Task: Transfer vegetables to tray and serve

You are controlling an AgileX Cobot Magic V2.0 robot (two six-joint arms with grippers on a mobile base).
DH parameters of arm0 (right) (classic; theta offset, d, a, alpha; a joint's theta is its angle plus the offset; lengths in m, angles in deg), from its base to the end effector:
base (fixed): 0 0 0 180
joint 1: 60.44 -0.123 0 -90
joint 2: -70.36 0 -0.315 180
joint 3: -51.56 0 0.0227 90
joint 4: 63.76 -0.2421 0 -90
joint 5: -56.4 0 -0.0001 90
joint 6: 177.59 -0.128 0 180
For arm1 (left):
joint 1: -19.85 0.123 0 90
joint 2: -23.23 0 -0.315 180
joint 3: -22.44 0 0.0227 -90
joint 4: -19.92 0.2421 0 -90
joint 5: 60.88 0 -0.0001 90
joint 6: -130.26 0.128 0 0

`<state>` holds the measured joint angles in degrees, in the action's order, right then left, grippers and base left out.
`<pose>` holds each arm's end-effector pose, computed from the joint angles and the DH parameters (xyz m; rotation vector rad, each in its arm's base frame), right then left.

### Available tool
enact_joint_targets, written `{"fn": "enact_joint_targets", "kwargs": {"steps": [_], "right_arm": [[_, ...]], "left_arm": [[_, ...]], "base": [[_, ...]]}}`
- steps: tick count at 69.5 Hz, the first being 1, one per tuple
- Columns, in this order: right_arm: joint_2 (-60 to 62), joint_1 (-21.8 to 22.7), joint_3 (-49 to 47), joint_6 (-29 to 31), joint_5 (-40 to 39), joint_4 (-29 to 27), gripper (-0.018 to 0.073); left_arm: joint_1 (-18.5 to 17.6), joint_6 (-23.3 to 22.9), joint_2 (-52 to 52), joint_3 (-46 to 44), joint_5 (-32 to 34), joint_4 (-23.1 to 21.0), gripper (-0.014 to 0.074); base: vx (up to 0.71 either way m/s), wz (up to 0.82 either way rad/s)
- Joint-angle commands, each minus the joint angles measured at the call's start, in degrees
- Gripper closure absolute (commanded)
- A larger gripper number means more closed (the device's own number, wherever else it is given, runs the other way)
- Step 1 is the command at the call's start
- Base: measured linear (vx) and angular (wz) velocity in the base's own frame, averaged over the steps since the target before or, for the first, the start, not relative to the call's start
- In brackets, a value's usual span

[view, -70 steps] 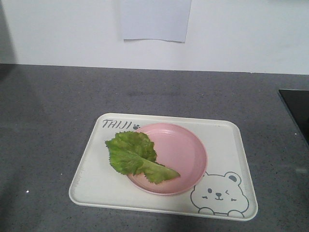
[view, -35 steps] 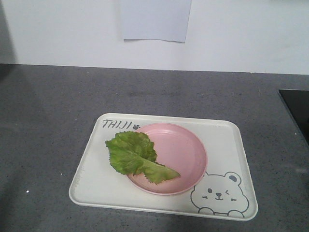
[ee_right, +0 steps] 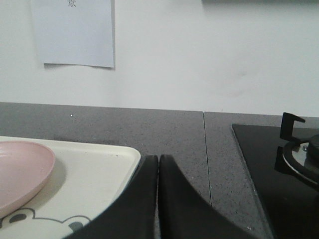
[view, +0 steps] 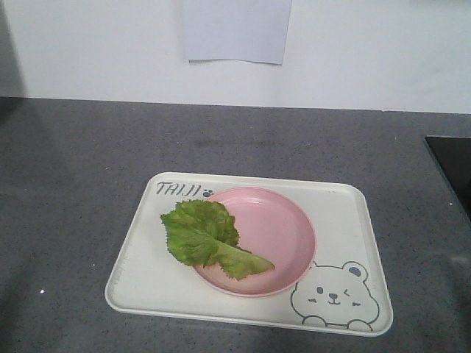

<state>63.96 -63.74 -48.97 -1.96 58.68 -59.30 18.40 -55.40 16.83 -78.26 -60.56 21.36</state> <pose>0.0547 0.0027 0.2022 -0.0430 1.5379 0.0422 0.0543 -0.0014 0.2091 -0.0359 1.4902 -0.0800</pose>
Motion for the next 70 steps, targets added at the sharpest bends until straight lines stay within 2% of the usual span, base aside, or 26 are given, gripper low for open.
{"fn": "enact_joint_targets", "kwargs": {"steps": [1, 23, 70], "right_arm": [[0.30, -0.07, 0.64, 0.22, -5.69, 0.18, 0.0567], [0.30, -0.07, 0.64, 0.21, -2.72, 0.12, 0.0567], [0.24, -0.07, 0.64, 0.21, -2.59, 0.06, 0.0567]], "left_arm": [[0.12, -0.52, 0.88, 1.49, 4.18, -0.52, 0.0604], [0.12, -0.52, 0.88, 1.49, 4.18, -0.52, 0.0604], [0.12, -0.52, 0.88, 1.49, 4.18, -0.52, 0.0604]], "base": [[0.00, 0.00], [0.00, 0.00], [0.00, 0.00]]}}
